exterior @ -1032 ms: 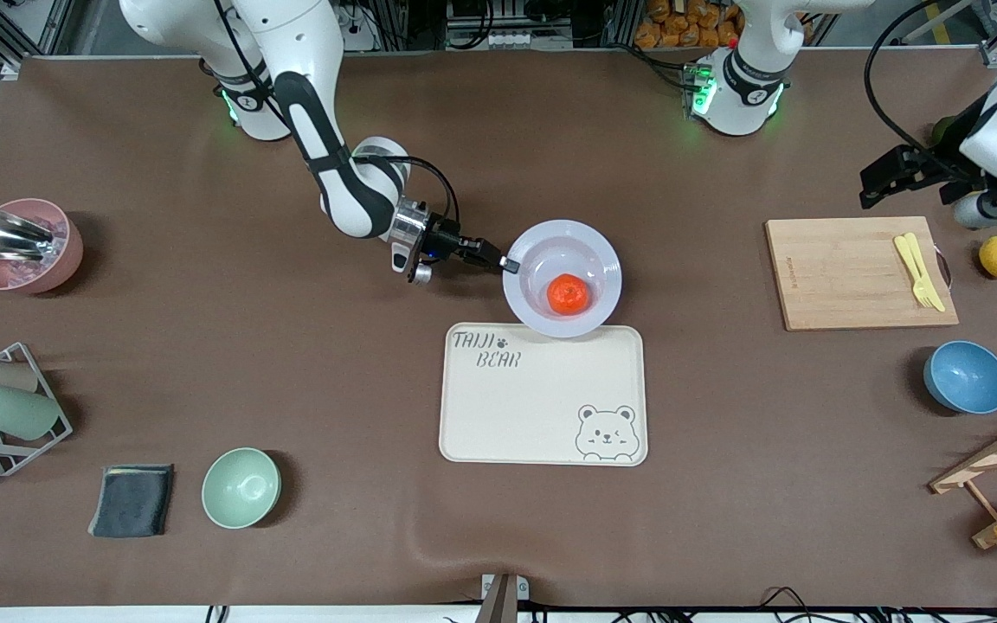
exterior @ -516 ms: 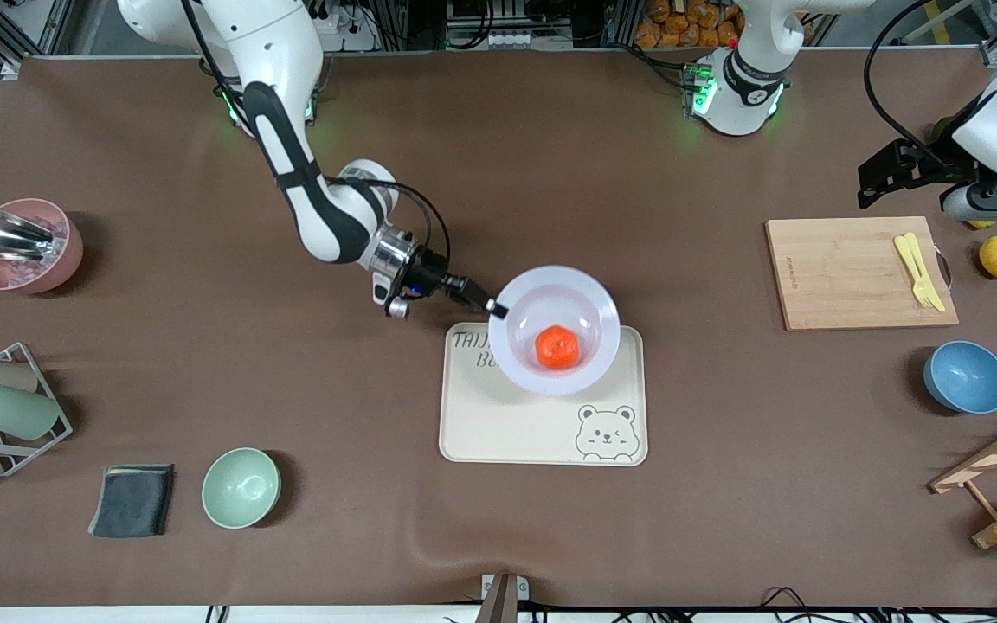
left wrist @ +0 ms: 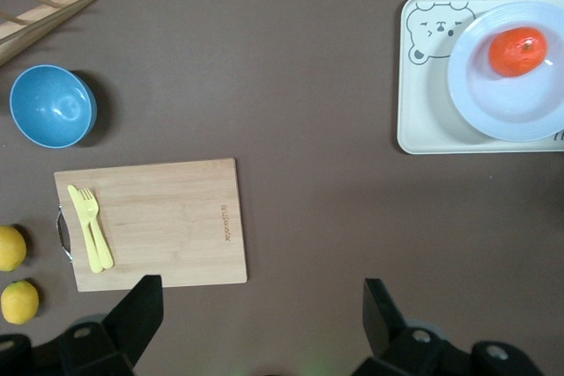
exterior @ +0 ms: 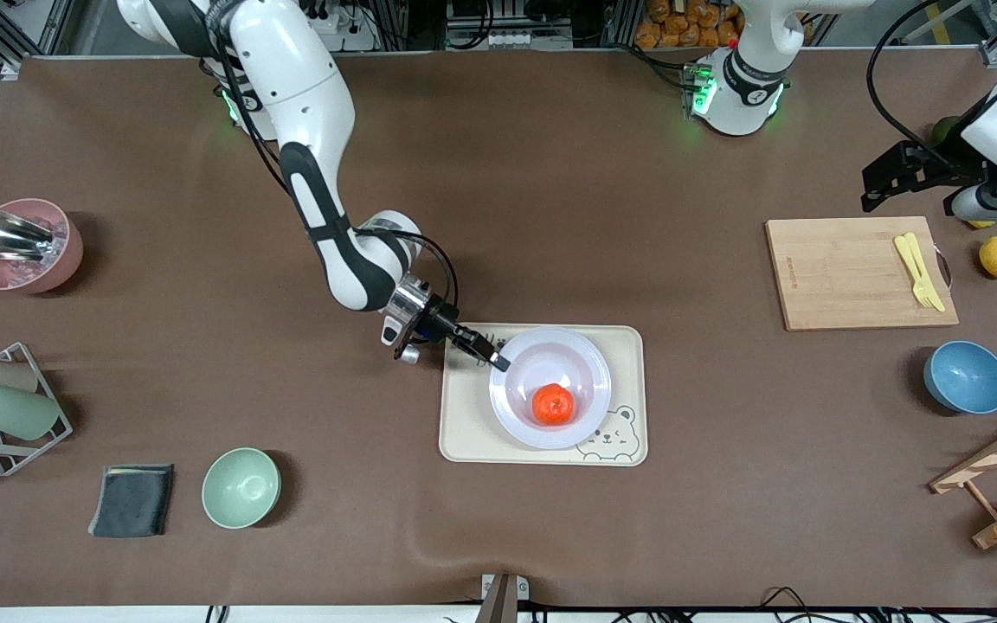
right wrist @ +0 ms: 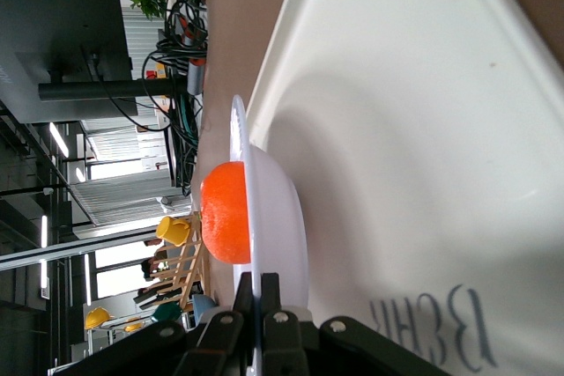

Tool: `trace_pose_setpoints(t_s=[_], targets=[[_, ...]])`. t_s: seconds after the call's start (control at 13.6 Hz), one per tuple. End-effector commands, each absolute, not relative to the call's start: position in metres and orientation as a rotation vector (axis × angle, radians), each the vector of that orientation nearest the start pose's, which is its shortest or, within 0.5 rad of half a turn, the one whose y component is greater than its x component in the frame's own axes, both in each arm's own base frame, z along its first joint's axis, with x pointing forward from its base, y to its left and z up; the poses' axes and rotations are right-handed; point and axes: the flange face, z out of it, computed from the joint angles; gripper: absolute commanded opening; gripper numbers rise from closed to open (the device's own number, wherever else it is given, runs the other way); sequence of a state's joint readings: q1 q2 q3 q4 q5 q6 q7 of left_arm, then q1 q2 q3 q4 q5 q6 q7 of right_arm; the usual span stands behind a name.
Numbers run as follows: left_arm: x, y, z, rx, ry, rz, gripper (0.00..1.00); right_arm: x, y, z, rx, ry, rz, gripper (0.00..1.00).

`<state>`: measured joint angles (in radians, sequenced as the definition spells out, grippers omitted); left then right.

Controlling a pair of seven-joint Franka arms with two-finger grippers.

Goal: Place orange and plate with both arms
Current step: 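Slide the plate onto the bear tray with the right gripper while the left gripper withdraws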

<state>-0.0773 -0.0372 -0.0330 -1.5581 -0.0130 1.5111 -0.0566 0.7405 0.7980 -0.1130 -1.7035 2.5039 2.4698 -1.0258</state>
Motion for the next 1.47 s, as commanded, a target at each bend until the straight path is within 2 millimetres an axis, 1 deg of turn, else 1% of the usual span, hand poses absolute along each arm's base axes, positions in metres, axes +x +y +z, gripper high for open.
trace_pose_setpoints(t_s=[0.0,0.07,0.15,0.22,0.29,0.37,0.44,0.66,0.96,1.11,1.18,1.33,1.4], targets=[[0.538,-0.054,0.646,-3.186,0.101,-0.010,1.00,0.540,0.393,0.128,-1.871,0.579,-0.314,0.00],[0.538,-0.054,0.646,-3.182,0.115,-0.011,1.00,0.541,0.390,0.127,-1.893,0.576,-0.320,0.12],[0.535,-0.053,0.650,-3.181,0.145,-0.021,1.00,0.542,0.388,0.128,-1.910,0.587,-0.323,0.77],[0.535,-0.053,0.651,-3.179,0.176,-0.024,1.00,0.543,0.385,0.128,-1.919,0.602,-0.316,0.80],[0.535,-0.054,0.650,-3.179,0.176,-0.024,1.00,0.543,0.384,0.129,-1.929,0.609,-0.301,0.94],[0.535,-0.055,0.649,-3.181,0.169,-0.019,1.00,0.544,0.384,0.132,-1.941,0.609,-0.284,1.00],[0.535,-0.055,0.650,-3.180,0.162,-0.019,1.00,0.546,0.382,0.135,-1.966,0.590,-0.268,1.00],[0.536,-0.055,0.648,-3.180,0.157,-0.014,1.00,0.557,0.375,0.148,-2.016,0.606,-0.177,1.00],[0.535,-0.055,0.647,-3.180,0.162,-0.012,1.00,0.587,0.352,0.193,-2.082,0.637,-0.084,1.00],[0.535,-0.056,0.648,-3.172,0.166,-0.015,1.00,0.602,0.335,0.211,-2.133,0.626,-0.067,1.00],[0.535,-0.057,0.646,-3.167,0.167,-0.010,1.00,0.609,0.323,0.217,-2.159,0.609,-0.056,1.00],[0.535,-0.056,0.646,-3.164,0.169,-0.010,1.00,0.627,0.289,0.225,-2.196,0.554,0.005,1.00],[0.535,-0.056,0.646,-3.164,0.169,-0.010,1.00,0.635,0.272,0.230,-2.224,0.529,0.008,1.00]])
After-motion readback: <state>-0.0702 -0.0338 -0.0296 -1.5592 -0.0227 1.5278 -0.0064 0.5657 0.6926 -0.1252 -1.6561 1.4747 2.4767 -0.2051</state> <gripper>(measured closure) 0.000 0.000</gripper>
